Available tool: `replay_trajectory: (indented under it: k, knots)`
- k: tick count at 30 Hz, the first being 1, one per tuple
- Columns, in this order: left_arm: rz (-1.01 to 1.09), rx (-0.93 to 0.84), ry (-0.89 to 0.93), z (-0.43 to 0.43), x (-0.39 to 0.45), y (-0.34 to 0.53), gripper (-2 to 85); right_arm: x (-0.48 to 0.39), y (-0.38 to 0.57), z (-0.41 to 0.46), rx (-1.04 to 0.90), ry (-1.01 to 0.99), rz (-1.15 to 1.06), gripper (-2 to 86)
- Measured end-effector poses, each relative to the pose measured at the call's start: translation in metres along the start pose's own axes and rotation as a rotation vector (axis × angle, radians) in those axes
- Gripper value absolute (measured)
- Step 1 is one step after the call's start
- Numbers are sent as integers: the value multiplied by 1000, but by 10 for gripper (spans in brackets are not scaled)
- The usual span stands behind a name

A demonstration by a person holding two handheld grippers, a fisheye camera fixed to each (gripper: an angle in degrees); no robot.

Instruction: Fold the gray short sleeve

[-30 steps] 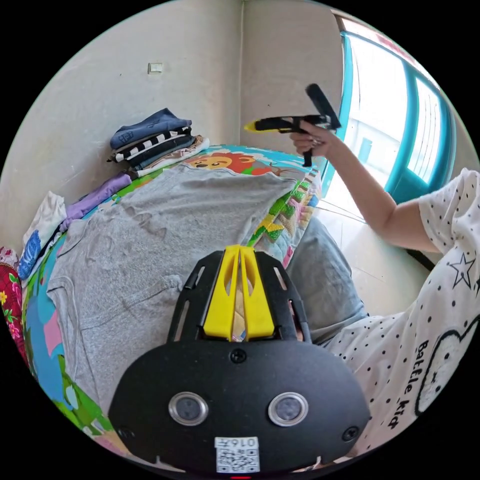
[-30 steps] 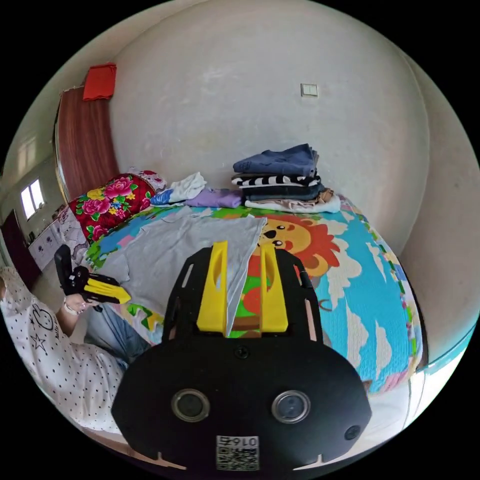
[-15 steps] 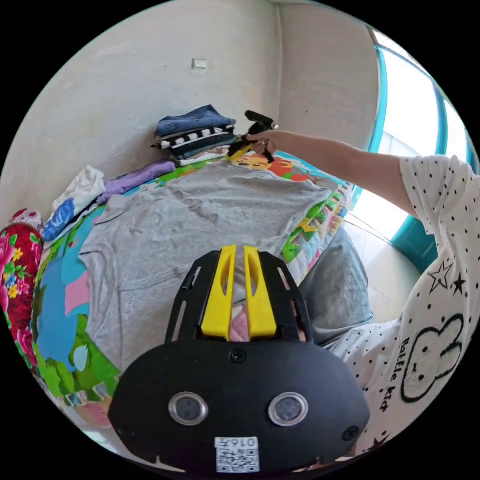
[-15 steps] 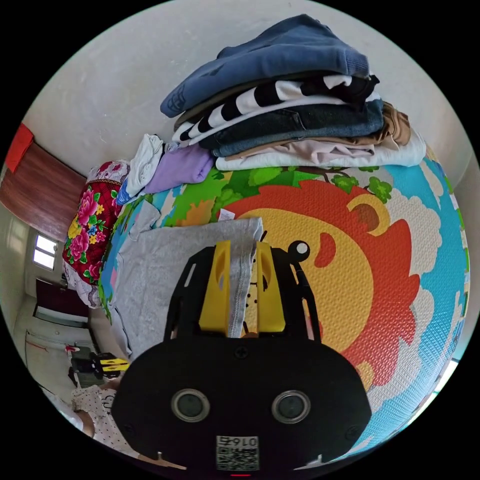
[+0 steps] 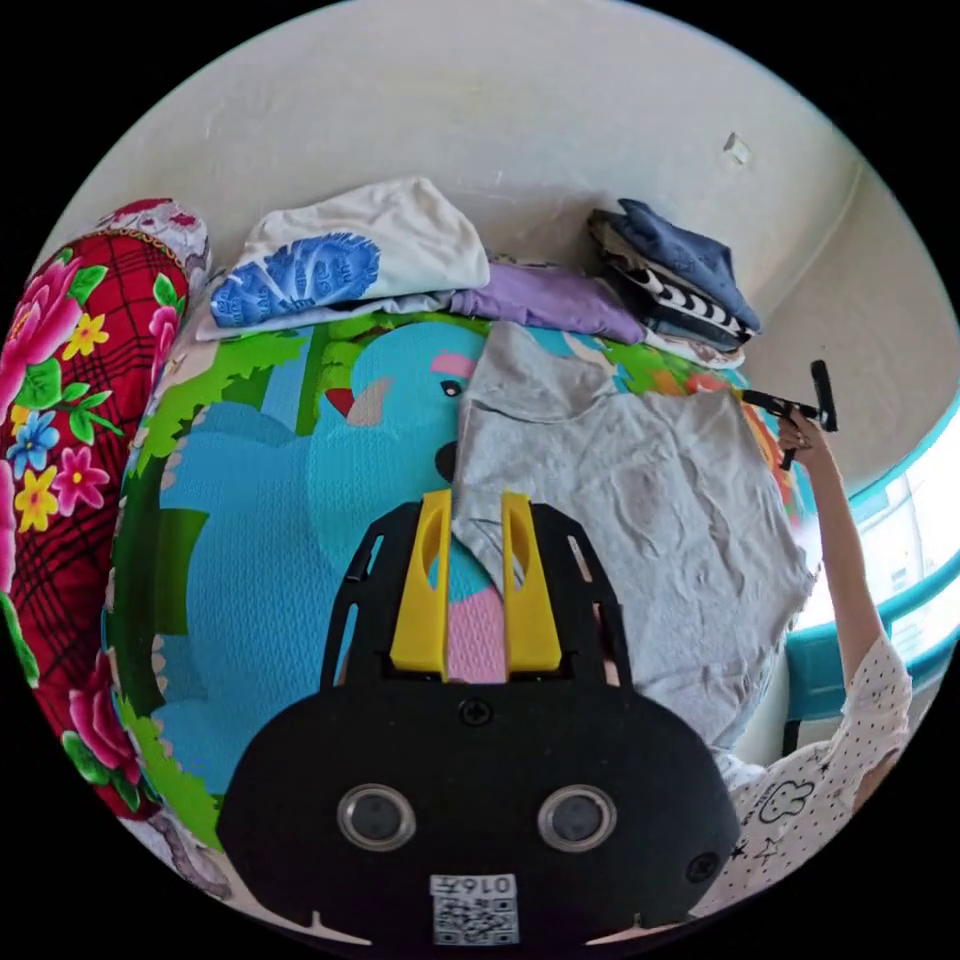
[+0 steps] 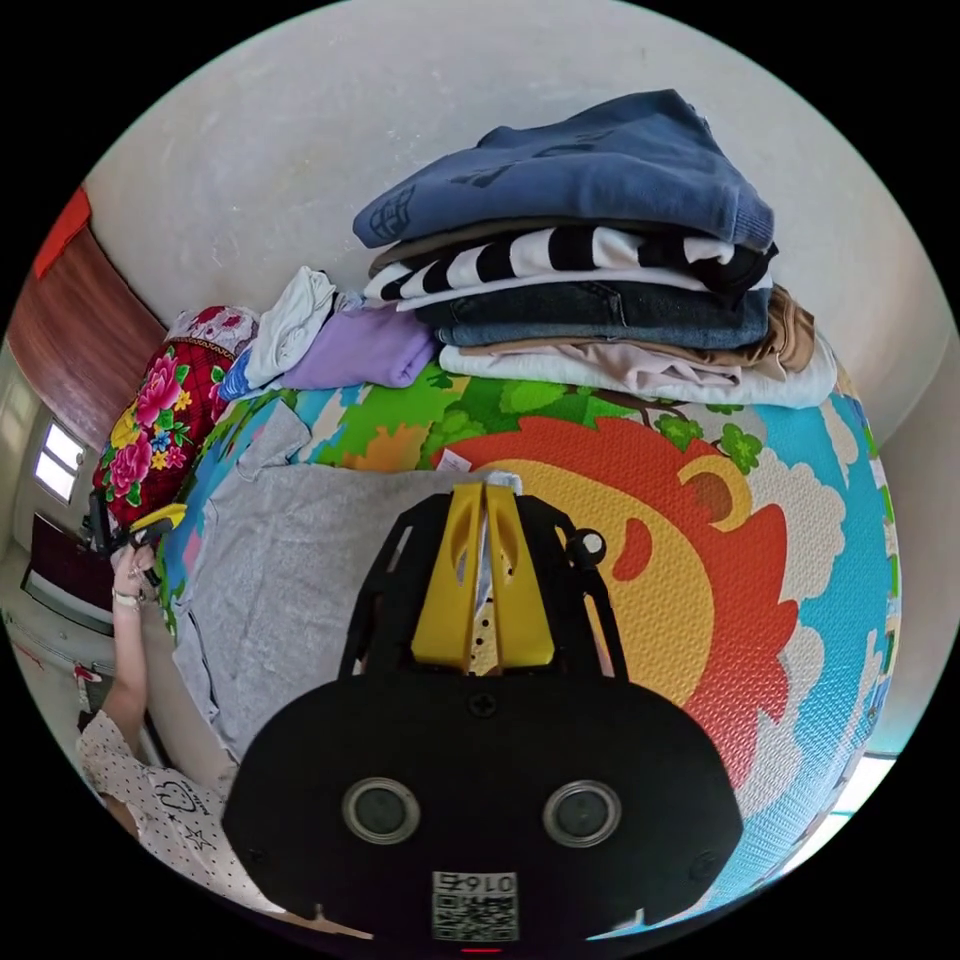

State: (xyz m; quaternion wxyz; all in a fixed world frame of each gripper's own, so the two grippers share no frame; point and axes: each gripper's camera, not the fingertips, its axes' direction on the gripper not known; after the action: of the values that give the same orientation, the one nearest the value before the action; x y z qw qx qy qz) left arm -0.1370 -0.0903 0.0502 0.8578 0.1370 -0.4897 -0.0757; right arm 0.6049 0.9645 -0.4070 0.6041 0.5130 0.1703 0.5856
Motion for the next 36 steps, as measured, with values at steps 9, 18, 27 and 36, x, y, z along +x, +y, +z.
replay_trajectory:
  k: [9, 18, 27, 36]
  knots:
    - [-2, 33, -13, 38, -50, -36, -5, -19, -31, 39, 29, 168, -134, -1]
    - [-149, 166, 213, 38, -114, -68, 75, -15, -33, 75, -4, 183, -128, 19]
    - [-77, 5, 32, 117, -62, -190, 100, -9, -15, 50, -6, 118, -119, 112]
    - [130, -13, -129, 180, 8, -226, 4, -34, 2, 34, -150, -3, -300, 42]
